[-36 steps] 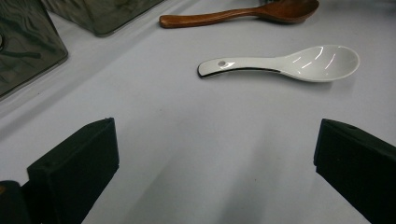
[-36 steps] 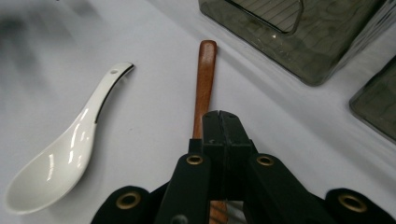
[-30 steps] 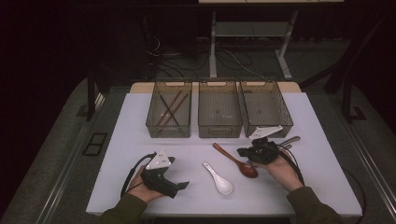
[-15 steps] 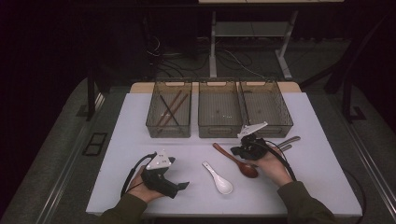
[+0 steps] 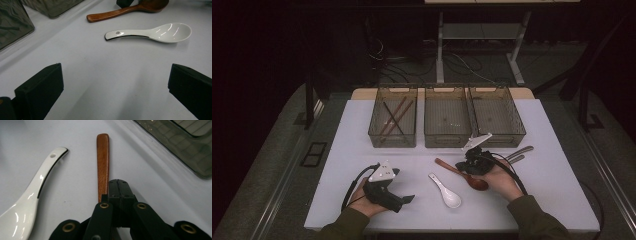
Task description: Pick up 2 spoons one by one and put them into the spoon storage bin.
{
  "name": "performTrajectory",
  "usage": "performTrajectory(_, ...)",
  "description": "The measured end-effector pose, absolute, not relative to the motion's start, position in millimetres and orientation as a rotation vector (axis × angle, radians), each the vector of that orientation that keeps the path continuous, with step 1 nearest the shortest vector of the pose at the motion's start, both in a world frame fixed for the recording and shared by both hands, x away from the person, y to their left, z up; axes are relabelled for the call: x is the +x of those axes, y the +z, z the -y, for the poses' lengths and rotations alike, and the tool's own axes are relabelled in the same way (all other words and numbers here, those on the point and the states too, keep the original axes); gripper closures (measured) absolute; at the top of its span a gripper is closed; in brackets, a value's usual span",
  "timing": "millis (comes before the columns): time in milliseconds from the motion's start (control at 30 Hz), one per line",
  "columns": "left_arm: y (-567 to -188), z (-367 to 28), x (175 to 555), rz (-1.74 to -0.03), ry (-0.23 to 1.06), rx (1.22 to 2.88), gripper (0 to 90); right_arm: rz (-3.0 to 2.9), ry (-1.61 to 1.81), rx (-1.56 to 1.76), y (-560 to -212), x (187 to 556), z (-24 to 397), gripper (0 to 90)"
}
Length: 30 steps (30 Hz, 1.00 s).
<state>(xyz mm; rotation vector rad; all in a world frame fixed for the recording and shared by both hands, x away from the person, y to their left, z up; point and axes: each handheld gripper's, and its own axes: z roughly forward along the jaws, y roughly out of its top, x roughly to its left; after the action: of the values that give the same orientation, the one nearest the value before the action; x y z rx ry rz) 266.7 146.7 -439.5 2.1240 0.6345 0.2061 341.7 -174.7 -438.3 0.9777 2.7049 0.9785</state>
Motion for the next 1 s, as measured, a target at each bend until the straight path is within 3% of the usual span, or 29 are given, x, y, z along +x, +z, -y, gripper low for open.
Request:
performTrajectory(367, -439.5, -146.7, 266.4, -0.634, 0.206, 2.123, 0.0, -2.748, 0.99, 0.92, -434.8, 334.0, 167.2, 89.9)
performTrajectory(733, -438.8, -147.1, 266.0, -0.631, 0.21, 2.125, 0.0, -2.649, 1.14, 0.998, -406.0, 314.9, 209.5, 82.6)
performTrajectory(1000, -439.2, -147.2, 266.0, -0.634, 0.209, 2.123, 0.0, -2.622, 1.059, 1.024, -406.0, 292.5, 246.7, 89.9)
